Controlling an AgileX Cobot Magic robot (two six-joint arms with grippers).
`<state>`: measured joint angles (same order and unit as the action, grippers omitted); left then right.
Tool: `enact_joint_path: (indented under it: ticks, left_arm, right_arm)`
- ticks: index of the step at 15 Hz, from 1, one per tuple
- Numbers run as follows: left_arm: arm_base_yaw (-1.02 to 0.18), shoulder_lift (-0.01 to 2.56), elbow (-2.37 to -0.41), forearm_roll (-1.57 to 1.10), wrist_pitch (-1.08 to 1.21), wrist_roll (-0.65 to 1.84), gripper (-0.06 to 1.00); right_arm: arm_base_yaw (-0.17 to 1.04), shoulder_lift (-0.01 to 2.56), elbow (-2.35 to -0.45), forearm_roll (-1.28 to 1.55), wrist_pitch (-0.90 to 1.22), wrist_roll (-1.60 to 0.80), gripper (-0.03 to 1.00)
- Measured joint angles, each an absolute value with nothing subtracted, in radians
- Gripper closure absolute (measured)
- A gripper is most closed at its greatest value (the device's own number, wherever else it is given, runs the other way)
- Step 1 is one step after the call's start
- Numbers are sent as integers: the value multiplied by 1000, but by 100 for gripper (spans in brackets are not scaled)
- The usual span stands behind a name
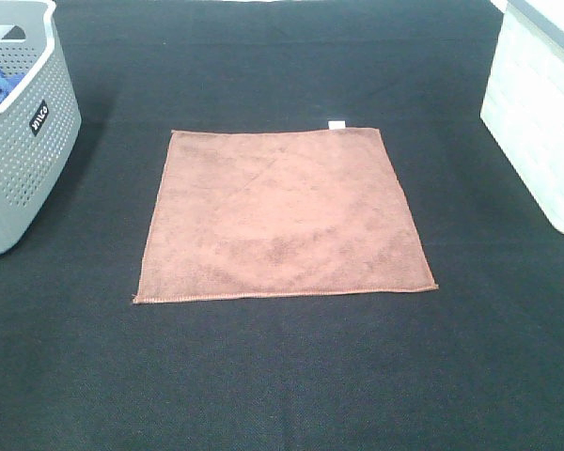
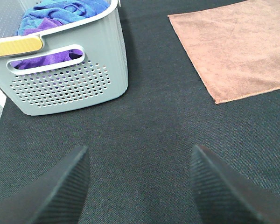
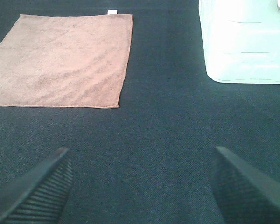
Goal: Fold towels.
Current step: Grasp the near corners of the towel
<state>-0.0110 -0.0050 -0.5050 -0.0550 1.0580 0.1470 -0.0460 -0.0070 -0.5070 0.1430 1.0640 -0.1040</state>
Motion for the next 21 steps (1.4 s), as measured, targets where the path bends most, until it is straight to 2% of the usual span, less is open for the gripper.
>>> enact_joint_path:
  ticks: [21]
  left_arm:
    - [-11,-5,-505,-69,1058,147,34]
  right_arm:
    - [-46,-7,-507,143,1064,-104,21]
